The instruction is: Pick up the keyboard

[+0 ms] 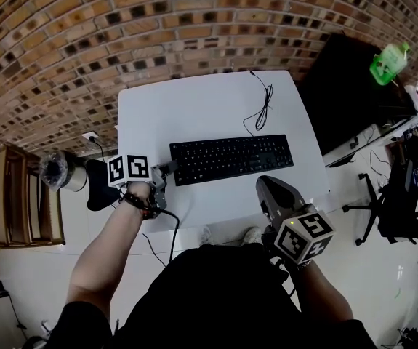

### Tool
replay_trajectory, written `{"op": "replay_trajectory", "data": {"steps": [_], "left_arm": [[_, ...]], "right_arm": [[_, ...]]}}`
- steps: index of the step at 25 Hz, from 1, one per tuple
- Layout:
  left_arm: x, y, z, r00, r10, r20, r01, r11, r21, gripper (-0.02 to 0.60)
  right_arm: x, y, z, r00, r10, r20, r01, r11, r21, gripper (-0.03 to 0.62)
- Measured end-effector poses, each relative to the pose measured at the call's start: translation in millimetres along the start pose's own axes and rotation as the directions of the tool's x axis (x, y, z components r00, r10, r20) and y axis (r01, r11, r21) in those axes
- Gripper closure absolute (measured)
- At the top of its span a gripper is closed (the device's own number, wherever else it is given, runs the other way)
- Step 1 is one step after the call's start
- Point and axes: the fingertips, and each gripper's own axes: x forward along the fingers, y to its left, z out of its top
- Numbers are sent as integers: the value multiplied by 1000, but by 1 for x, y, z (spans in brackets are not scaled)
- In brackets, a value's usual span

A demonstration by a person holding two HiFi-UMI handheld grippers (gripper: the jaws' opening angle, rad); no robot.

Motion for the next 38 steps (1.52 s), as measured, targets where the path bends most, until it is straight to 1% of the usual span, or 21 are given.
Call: {"op": "replay_trajectory", "data": {"steps": [1,4,6,7,8,10,12,13,14,16,18,20,23,26,29,31,34,38], "left_arm": [[1,-1,-1,1000,0,1,0,1000,-1,508],[2,-2,-1,1000,-2,7,2,1000,-2,508],[0,-1,0,1000,0,15,0,1000,-7,508],[0,0,0,1000,2,19,-2,1000,-10,508],[0,0,-1,1000,4,22,-4,1000,-12,508],[1,-1,-3,1000,6,23,-6,1000,-18,508],[2,-3,-5,1000,6,21,-6,1000,-22,508],[3,-4,-5,1000,6,20,-5,1000,-24,508],[2,-5,-5,1000,6,19,-6,1000,-25,508],[2,-7,-6,1000,7,18,-6,1000,-28,508],[2,-9,-7,1000,6,15,-6,999,-31,508],[2,-10,-9,1000,6,14,-6,999,-37,508],[3,-12,-10,1000,4,17,-3,999,-46,508],[4,-13,-12,1000,2,17,-1,999,-52,509],[5,-15,-13,1000,0,18,1,998,-55,509],[5,-16,-14,1000,1,19,0,998,-55,509],[6,-17,-15,1000,0,19,1,998,-56,509],[7,-17,-17,1000,2,18,-1,998,-61,509]], "right_arm": [[1,-7,-6,1000,-1,-6,1,999,49,580],[7,-24,-25,1000,10,-18,-7,979,203,482],[15,-36,-42,999,18,-30,-8,949,314,439],[19,-43,-53,999,21,-38,-5,925,380,421],[24,-50,-64,999,24,-44,-1,893,451,404],[33,-65,-86,998,25,-52,10,810,586,373],[45,-79,-109,998,26,-49,16,721,693,327],[51,-84,-119,999,27,-44,14,682,731,315],[57,-89,-129,999,27,-39,12,649,761,313],[68,-100,-145,999,19,-27,10,594,805,313],[76,-111,-156,1000,5,-18,12,555,832,302],[84,-122,-160,1000,-11,-5,10,533,846,293],[95,-136,-159,999,-25,22,-6,515,857,293],[107,-141,-154,999,-18,51,-36,504,863,293],[117,-141,-153,997,-7,80,-67,477,876,293],[122,-141,-153,995,3,101,-90,467,880,300],[129,-142,-150,990,13,143,-133,453,882,347],[132,-140,-142,979,32,204,-198,418,886,418]]}}
